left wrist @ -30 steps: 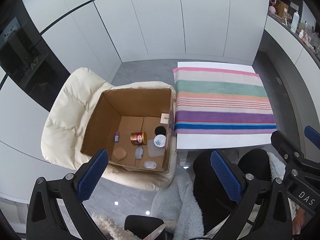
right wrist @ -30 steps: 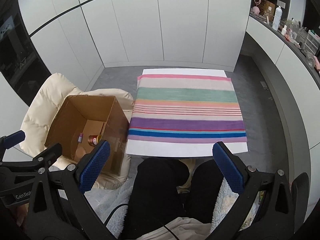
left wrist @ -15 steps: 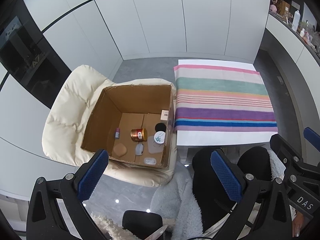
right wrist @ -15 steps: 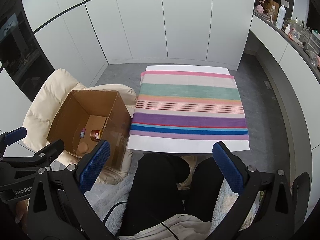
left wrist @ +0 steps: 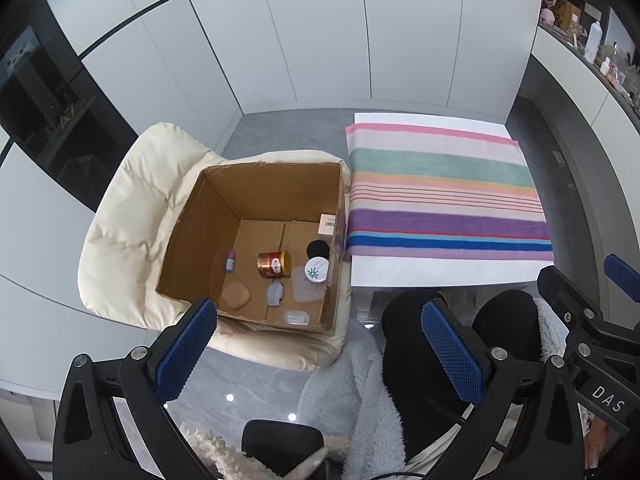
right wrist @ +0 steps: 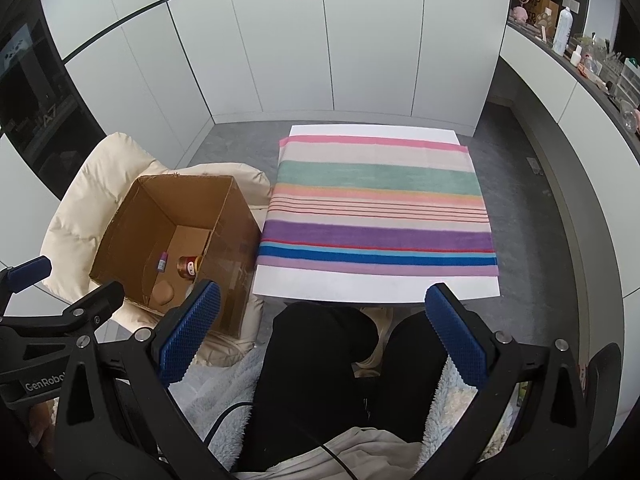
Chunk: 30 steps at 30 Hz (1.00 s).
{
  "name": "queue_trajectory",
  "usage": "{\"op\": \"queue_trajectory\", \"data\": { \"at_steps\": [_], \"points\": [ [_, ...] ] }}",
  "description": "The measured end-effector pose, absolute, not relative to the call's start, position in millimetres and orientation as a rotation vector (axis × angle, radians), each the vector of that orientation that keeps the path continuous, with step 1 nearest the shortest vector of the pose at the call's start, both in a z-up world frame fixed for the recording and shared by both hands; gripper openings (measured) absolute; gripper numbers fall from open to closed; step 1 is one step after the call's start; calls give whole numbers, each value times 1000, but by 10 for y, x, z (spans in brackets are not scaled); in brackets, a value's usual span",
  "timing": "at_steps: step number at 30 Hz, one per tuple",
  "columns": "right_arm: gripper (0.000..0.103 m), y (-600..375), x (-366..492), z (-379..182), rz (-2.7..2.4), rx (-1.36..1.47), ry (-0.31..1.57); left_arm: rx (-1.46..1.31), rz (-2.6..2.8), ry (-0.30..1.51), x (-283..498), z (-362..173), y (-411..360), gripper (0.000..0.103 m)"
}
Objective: Organize objects
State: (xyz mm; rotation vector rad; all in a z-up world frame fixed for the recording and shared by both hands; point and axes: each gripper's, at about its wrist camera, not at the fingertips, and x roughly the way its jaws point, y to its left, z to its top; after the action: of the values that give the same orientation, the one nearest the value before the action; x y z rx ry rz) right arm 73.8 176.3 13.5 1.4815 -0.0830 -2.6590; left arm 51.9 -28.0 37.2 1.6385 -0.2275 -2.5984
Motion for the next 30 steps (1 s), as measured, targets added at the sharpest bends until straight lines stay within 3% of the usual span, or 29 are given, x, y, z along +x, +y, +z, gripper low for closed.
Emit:
{"op": "queue_trajectory", "data": {
  "at_steps": [30],
  "points": [
    [103, 1790, 704, 60, -2659, 1500, -105, 1654, -2591, -245, 515, 323, -241, 103]
  ]
}}
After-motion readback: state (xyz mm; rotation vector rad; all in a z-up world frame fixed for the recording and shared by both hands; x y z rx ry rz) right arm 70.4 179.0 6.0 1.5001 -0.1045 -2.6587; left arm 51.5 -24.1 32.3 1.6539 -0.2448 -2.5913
